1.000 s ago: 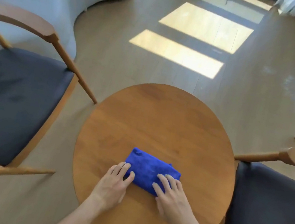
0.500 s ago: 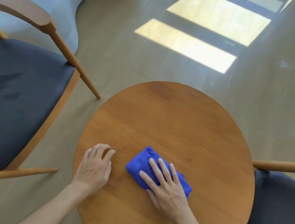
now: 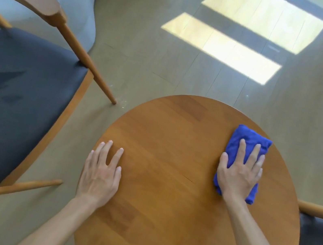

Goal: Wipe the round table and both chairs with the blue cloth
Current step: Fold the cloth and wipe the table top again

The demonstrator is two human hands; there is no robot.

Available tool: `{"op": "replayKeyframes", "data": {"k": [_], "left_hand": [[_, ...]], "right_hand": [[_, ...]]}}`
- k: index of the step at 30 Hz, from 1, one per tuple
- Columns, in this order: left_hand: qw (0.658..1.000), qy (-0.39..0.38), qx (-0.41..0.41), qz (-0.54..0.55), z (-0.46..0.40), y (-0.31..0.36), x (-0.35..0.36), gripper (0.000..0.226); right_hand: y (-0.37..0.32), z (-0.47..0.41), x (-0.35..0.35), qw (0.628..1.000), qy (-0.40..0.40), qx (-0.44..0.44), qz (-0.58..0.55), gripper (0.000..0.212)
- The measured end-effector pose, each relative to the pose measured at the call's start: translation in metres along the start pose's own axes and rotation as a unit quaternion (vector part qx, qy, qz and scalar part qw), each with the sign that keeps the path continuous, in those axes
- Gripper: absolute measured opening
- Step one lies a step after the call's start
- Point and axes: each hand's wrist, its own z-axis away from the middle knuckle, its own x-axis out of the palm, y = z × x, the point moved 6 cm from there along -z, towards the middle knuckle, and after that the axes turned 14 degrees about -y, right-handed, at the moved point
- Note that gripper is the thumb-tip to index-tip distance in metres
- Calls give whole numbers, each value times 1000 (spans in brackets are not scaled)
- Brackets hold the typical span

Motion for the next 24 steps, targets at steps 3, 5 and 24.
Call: {"op": "replayKeyframes", "data": {"k": [3, 5, 24], "left_hand": [[1000, -2, -6, -9, 0, 2, 1, 55], [1000, -2, -11, -14, 0, 3, 2, 55], [998, -12, 47, -35, -20, 81, -2, 67]], "right_hand": [[-72, 2, 16, 995, -6, -102, 10, 64], [-128, 16, 32, 985, -12, -172, 13, 62], [-12, -35, -4, 986, 22, -156, 49, 54]]}}
